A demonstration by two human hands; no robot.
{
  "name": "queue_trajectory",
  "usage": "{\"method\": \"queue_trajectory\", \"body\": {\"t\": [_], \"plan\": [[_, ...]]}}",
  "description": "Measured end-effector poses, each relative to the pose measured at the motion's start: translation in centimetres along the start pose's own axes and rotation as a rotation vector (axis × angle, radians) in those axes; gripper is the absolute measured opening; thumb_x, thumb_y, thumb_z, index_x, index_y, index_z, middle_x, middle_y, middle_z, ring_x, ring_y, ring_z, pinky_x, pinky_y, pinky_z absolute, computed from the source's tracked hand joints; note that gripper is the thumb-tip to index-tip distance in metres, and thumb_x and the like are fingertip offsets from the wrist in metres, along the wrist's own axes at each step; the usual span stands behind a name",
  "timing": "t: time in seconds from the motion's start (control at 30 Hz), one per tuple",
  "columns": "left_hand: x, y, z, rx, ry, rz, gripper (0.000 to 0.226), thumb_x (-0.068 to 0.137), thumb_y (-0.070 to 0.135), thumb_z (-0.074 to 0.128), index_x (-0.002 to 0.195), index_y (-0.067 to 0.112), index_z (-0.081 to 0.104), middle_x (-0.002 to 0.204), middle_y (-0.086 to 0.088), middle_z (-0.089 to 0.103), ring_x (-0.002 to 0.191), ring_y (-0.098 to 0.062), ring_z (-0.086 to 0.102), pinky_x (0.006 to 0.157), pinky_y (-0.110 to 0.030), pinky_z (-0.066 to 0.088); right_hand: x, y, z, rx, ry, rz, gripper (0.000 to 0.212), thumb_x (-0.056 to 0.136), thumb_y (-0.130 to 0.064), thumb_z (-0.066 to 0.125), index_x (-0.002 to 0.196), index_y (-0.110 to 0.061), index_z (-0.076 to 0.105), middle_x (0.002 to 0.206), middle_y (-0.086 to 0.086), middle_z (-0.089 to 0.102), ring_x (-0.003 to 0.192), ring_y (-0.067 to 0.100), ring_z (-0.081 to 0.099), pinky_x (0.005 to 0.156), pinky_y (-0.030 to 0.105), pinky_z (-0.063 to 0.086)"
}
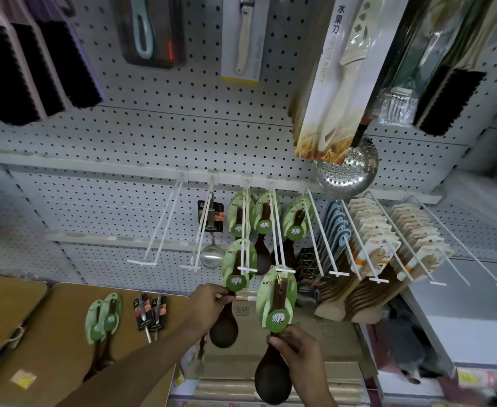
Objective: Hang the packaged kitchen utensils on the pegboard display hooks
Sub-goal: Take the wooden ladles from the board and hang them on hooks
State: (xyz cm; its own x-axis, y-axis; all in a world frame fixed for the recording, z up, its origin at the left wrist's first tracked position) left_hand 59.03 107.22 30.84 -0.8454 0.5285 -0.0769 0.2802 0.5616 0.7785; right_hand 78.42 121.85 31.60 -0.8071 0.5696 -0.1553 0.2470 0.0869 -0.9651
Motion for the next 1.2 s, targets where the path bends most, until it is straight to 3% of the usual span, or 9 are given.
{"method": "queue_trajectory", "body": {"t": [0.17,0.3,0.47,0.57,0.63,0.8,0.9,1.07,1.2], "plan": [[2.5,-0.1,0.4,-0.031,-0.001,-0.046,0.013,0.089,0.026,0.071,0.097,0.021,0.08,0.095,0.004,0.077,0.088,-0.012,0.069,0.076,-0.028,0.052,0.2,0.3,-0.3,-0.003,0.009,0.041,0.013,0.079,0.004,0.075,0.081,-0.009,0.073,0.077,0.002,0.077,0.083,0.017,0.073,0.078,0.022,0.054],[4.3,0.5,0.6,-0.056,0.066,-0.051,0.014,0.09,0.023,0.069,0.098,0.015,0.079,0.095,-0.001,0.075,0.087,-0.016,0.066,0.068,-0.021,0.042,0.4,0.6,-0.6,-0.028,0.015,0.043,0.015,0.078,0.004,0.076,0.079,-0.011,0.073,0.077,0.003,0.077,0.083,0.019,0.073,0.079,0.025,0.054],[6.5,-0.2,1.3,-0.196,0.112,-0.125,0.028,0.087,0.012,0.07,0.068,0.031,0.073,0.074,0.003,0.069,0.087,-0.03,0.069,0.083,-0.044,0.054,0.8,0.9,-1.1,-0.039,0.007,0.053,0.016,0.078,0.005,0.075,0.079,-0.011,0.072,0.077,0.003,0.077,0.083,0.018,0.073,0.078,0.019,0.053],[7.4,0.5,1.3,-0.192,0.117,-0.133,0.013,0.089,0.011,0.069,0.079,0.015,0.075,0.074,-0.003,0.068,0.087,-0.03,0.068,0.083,-0.042,0.054,1.0,1.1,-1.2,-0.024,0.004,0.067,0.019,0.078,0.008,0.073,0.078,-0.01,0.073,0.077,0.004,0.077,0.081,0.018,0.073,0.075,0.017,0.052],[8.2,0.6,1.1,-0.239,0.133,-0.149,0.017,0.089,0.007,0.067,0.074,0.013,0.072,0.075,-0.009,0.069,0.088,-0.032,0.069,0.084,-0.045,0.055,1.2,1.2,-1.3,-0.032,-0.001,0.059,0.018,0.078,0.008,0.073,0.079,-0.01,0.073,0.077,0.004,0.077,0.083,0.02,0.073,0.076,0.018,0.053],[9.3,1.6,0.4,-0.139,0.165,-0.065,0.017,0.089,0.003,0.067,0.073,-0.002,0.068,0.066,-0.006,0.063,0.065,-0.022,0.06,0.061,-0.029,0.039,1.4,1.3,-1.3,-0.041,-0.005,0.063,0.02,0.078,0.005,0.075,0.077,-0.015,0.074,0.077,0.003,0.077,0.085,0.023,0.072,0.077,0.021,0.053],[9.9,1.5,0.1,-0.134,0.172,-0.027,0.015,0.087,0.006,0.07,0.073,0.004,0.07,0.068,-0.008,0.065,0.068,-0.028,0.063,0.066,-0.037,0.047,1.3,1.4,-1.2,-0.054,-0.027,0.063,0.03,0.08,0.003,0.074,0.074,-0.026,0.074,0.08,0.002,0.077,0.084,0.018,0.073,0.079,0.021,0.053],[9.8,1.5,-0.4,-0.039,0.204,-0.041,0.014,0.09,0.011,0.069,0.078,0.005,0.073,0.074,-0.008,0.067,0.076,-0.028,0.065,0.066,-0.036,0.045,1.0,1.6,-1.2,-0.038,-0.024,0.071,0.021,0.08,0.005,0.073,0.077,-0.016,0.075,0.079,0.002,0.077,0.086,0.02,0.073,0.077,0.019,0.053],[8.1,1.7,-0.9,0.009,0.196,-0.119,0.018,0.092,0.013,0.062,0.106,0.012,0.072,0.095,-0.01,0.072,0.09,-0.028,0.066,0.078,-0.033,0.049,0.9,1.8,-1.0,-0.063,-0.038,0.066,0.029,0.079,0.003,0.074,0.076,-0.026,0.074,0.079,0.002,0.077,0.085,0.019,0.073,0.079,0.022,0.053]]}}
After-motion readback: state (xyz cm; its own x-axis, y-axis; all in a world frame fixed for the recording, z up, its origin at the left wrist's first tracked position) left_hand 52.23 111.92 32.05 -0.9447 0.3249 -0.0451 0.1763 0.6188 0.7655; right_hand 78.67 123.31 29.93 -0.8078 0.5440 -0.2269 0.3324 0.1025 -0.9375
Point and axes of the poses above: each hand's wrist, its own x-axis towards the middle knuckle, its own z-axis out of the palm, y = z × x, the point moved 7 cm from there along x, towards the middle knuckle
